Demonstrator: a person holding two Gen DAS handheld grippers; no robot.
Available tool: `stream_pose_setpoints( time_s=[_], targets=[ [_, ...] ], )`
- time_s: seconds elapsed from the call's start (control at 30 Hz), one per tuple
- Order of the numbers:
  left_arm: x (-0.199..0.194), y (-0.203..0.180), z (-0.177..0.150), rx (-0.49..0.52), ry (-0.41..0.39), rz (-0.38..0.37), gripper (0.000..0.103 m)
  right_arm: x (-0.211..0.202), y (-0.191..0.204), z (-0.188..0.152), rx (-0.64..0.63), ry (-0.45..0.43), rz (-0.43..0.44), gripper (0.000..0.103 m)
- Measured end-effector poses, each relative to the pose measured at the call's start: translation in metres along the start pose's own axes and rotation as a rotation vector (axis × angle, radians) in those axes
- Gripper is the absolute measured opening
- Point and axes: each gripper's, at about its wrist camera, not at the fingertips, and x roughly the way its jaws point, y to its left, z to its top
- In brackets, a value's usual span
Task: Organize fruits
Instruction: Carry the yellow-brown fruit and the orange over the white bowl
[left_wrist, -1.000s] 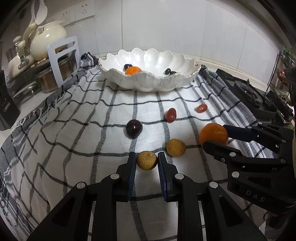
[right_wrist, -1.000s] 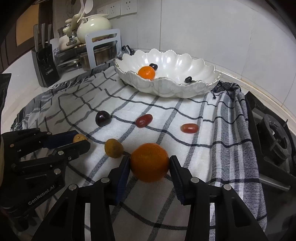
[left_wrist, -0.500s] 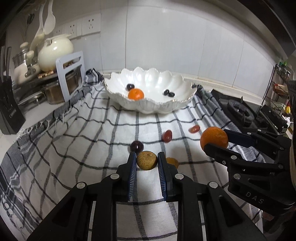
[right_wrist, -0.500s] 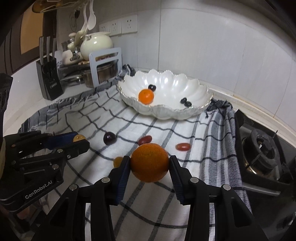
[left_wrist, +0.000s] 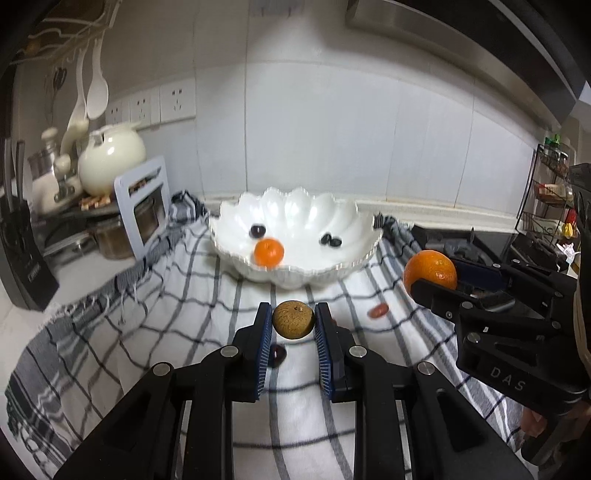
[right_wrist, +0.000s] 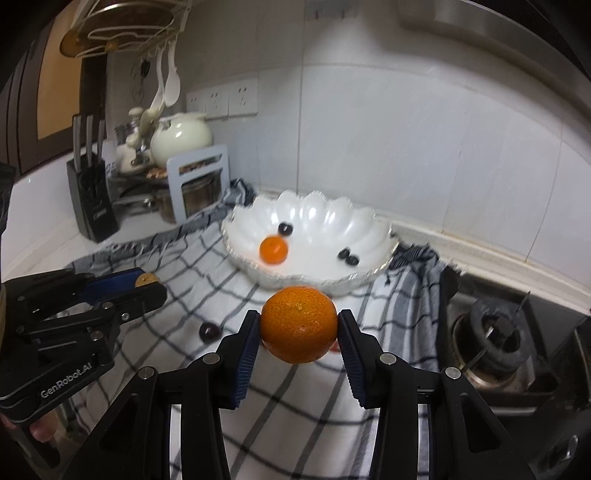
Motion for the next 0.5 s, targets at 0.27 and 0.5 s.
stream_pose_setpoints(
  time_s=[0.27,0.5],
  targets=[
    [-0.004,-0.003,0.03,0.031,-0.09,0.021,0.024,-0.004,-0.012,0.024,0.009,-0.072,-0.026,0.044],
    [0.003,-0.001,0.053,0.024,-0.125,0.023,0.024,0.002,-0.022,0.047,0.007,-0.131,-0.047,0.044]
  ],
)
